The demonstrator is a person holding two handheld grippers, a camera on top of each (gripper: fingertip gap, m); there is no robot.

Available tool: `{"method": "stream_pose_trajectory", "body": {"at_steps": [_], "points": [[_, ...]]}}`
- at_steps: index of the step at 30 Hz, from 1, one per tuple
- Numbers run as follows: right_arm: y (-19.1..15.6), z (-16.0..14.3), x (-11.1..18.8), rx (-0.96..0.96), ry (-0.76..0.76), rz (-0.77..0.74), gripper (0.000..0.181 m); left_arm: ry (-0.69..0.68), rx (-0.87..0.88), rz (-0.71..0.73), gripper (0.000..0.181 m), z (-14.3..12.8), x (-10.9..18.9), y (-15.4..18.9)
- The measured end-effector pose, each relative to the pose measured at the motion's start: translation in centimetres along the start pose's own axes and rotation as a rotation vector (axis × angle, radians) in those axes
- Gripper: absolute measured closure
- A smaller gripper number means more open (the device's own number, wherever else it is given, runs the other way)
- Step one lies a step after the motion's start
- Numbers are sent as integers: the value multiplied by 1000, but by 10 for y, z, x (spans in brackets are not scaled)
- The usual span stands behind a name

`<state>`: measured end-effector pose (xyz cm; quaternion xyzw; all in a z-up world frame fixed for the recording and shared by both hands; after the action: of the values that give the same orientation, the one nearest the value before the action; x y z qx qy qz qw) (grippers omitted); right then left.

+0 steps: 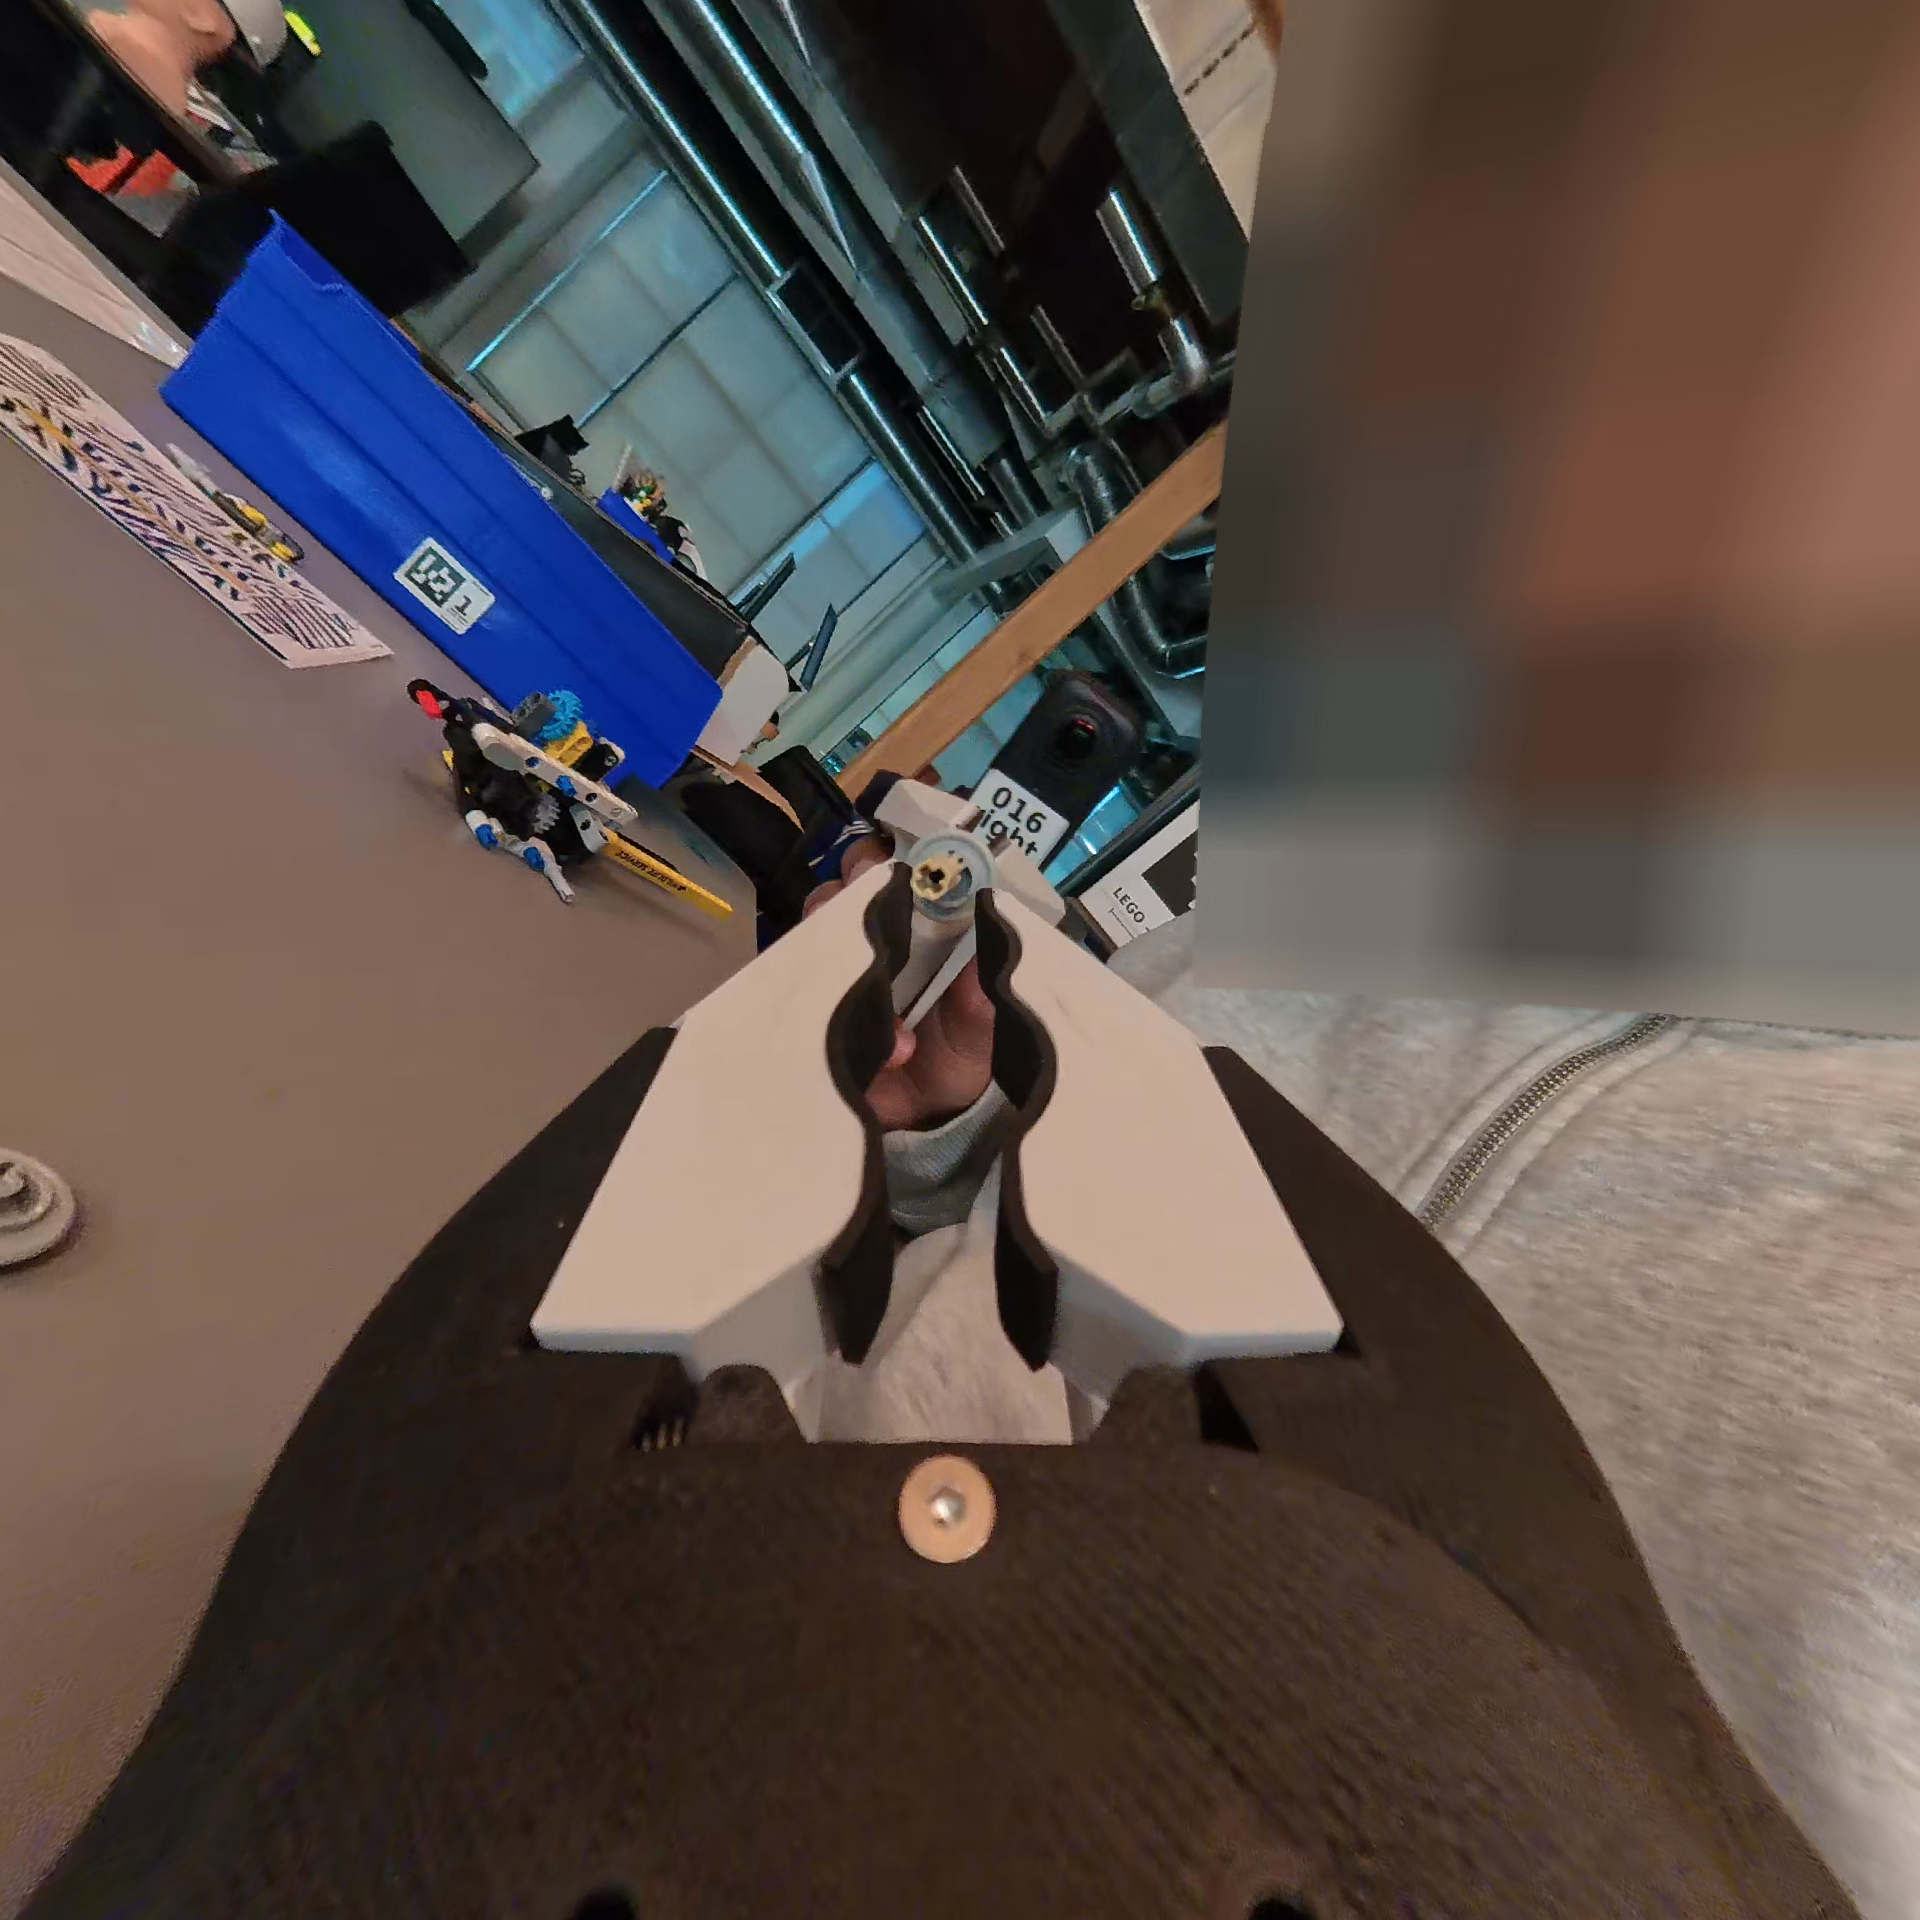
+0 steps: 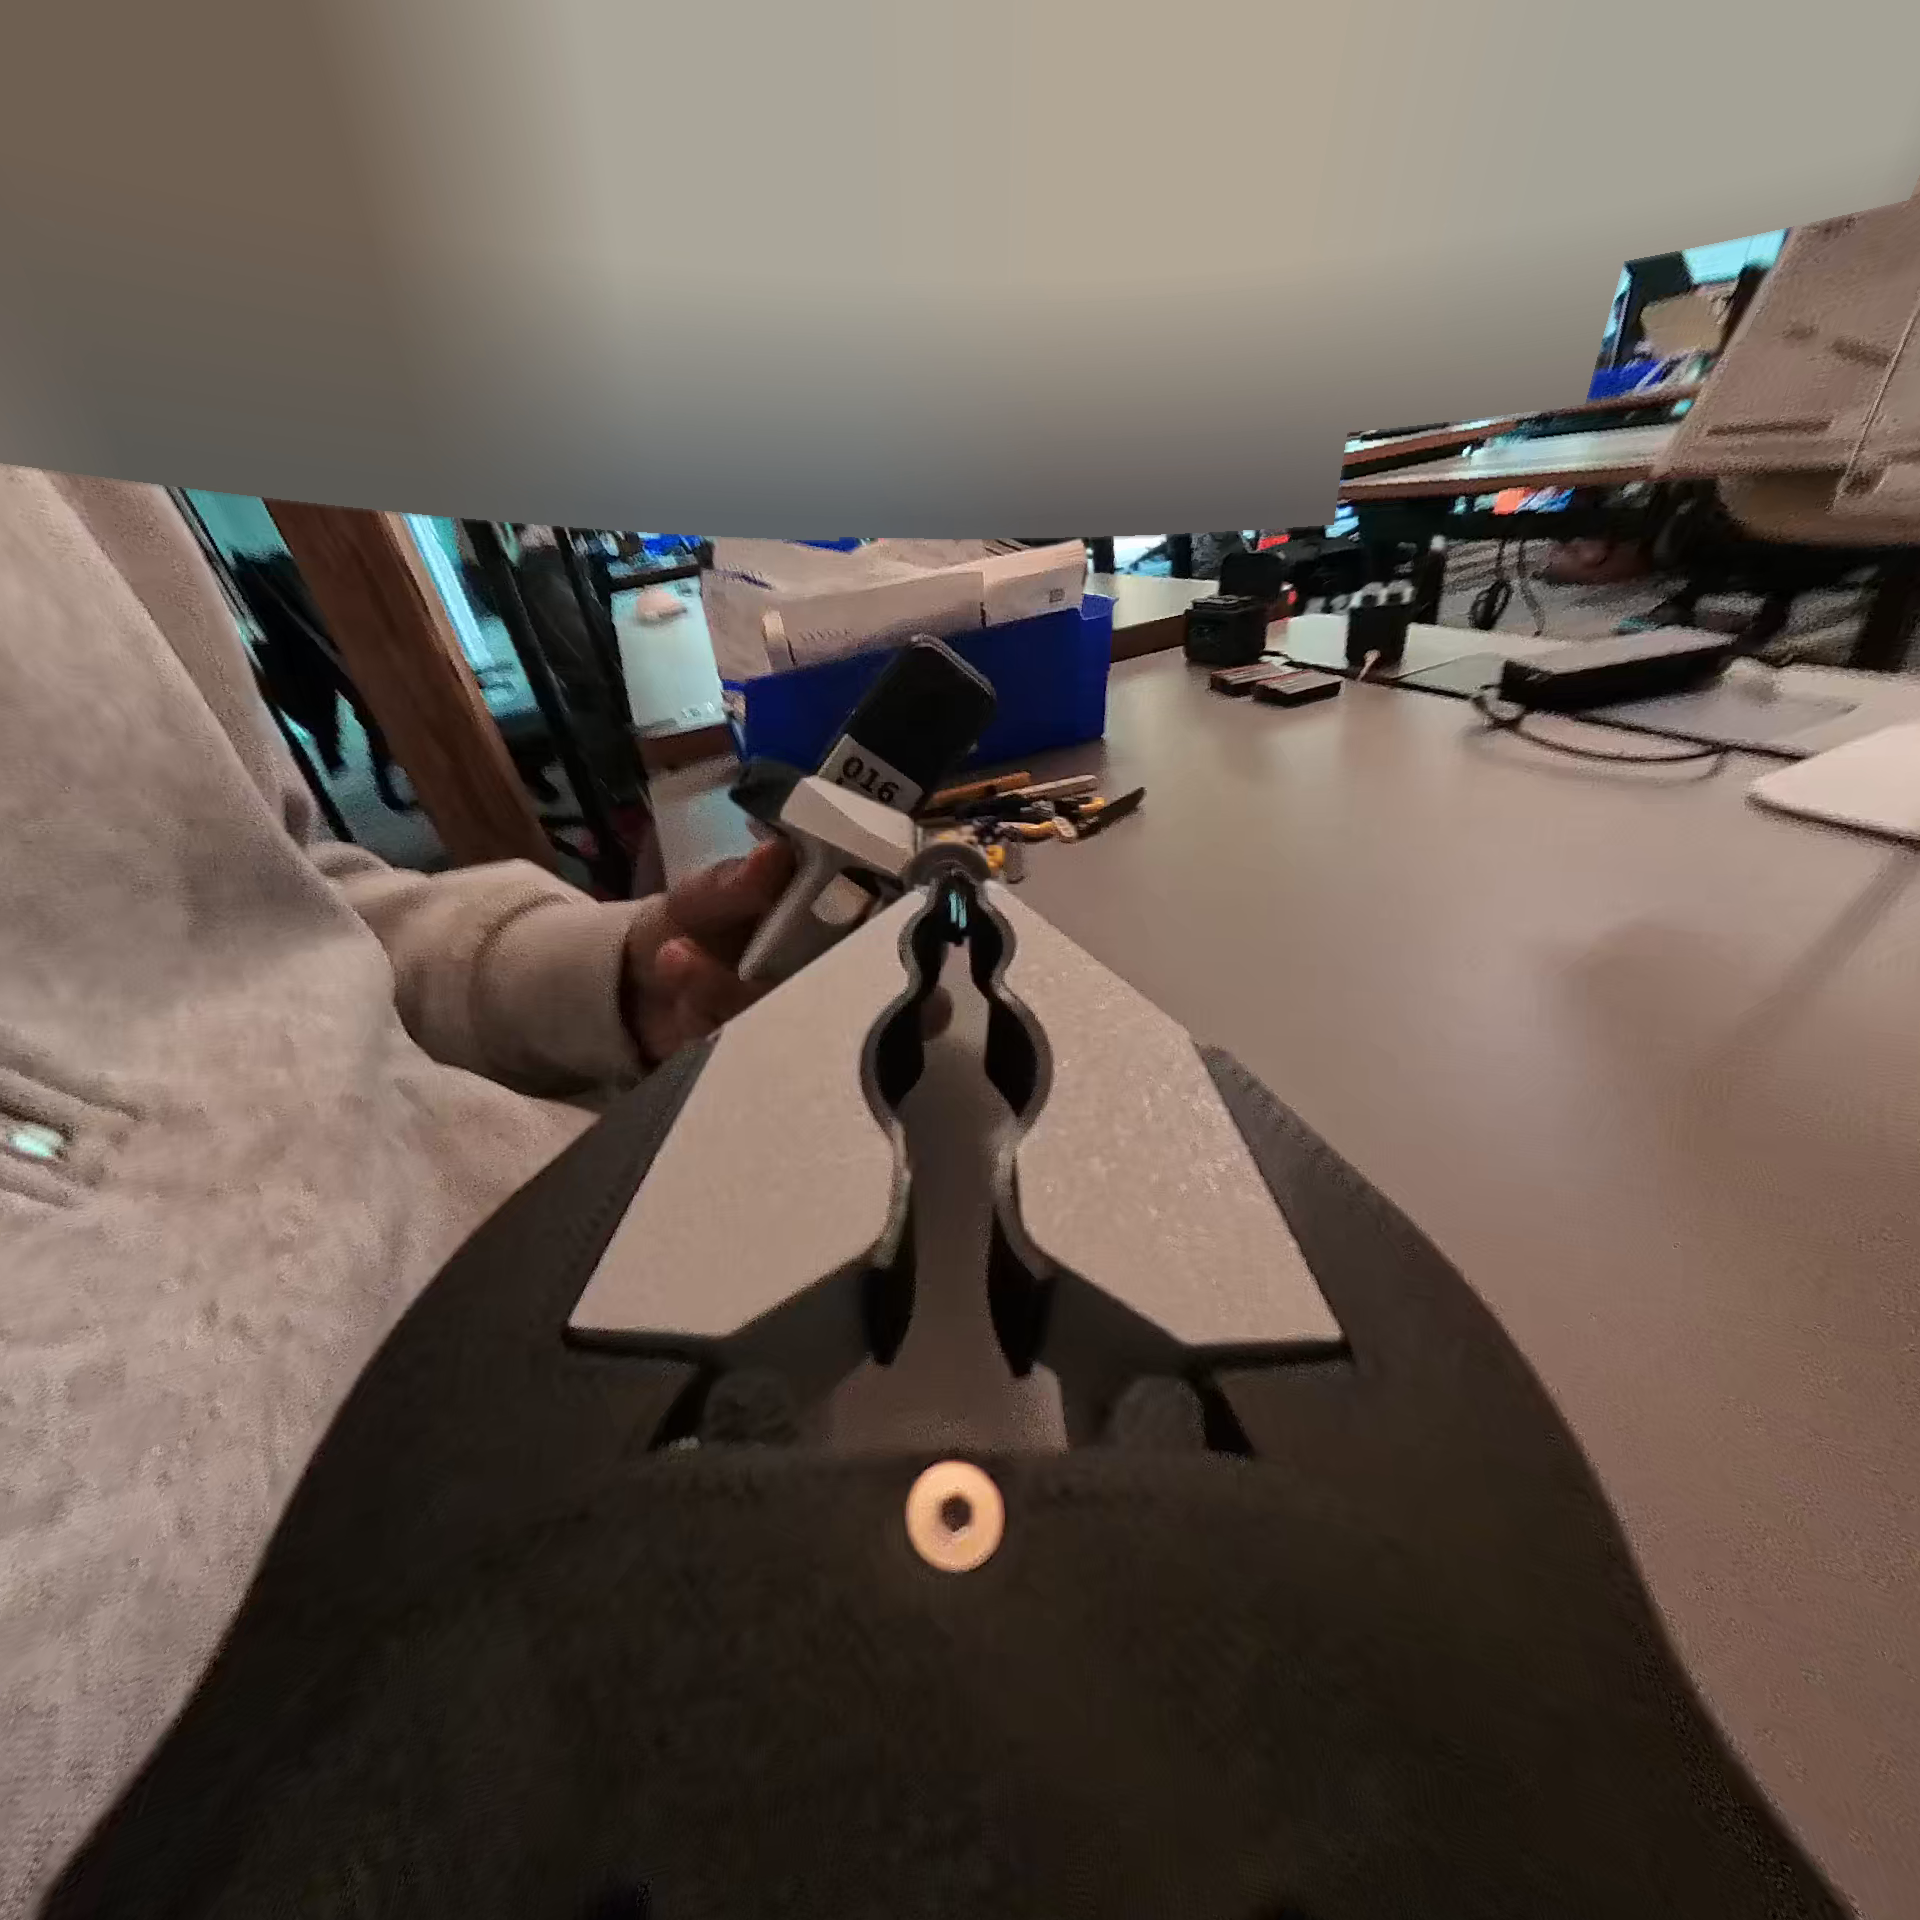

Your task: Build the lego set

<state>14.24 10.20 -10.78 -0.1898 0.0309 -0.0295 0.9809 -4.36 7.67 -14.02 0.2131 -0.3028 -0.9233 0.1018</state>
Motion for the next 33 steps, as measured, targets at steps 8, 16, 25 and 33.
{"method": "stream_pose_trajectory", "body": {"at_steps": [8, 16, 25, 33], "points": [[-13, -4, -2, 293, -71, -29, 178, -9, 65, -41, 175, -1, 1, -4], [-12, -3, -1, 252, -50, -22, 178, -22, 56, -66, 173, -3, 1, -3], [3, -4, 0, -40, -42, 65, 178, -26, 64, -65, 177, -4, 0, -5], [9, -5, 0, -206, -19, 111, 179, -20, 41, -62, 177, -4, -1, -3]]}}
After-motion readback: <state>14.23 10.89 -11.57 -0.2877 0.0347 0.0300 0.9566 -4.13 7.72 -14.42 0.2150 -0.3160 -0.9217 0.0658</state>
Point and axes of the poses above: each gripper's, where its closed fingertips meet, x back along the fingers, z out of its top, y = z × x across the jaws, the point moved 9 cm from there along x, back along the fingers, and after that the axes turned 12 degrees about -x, right-handed, at the moved point
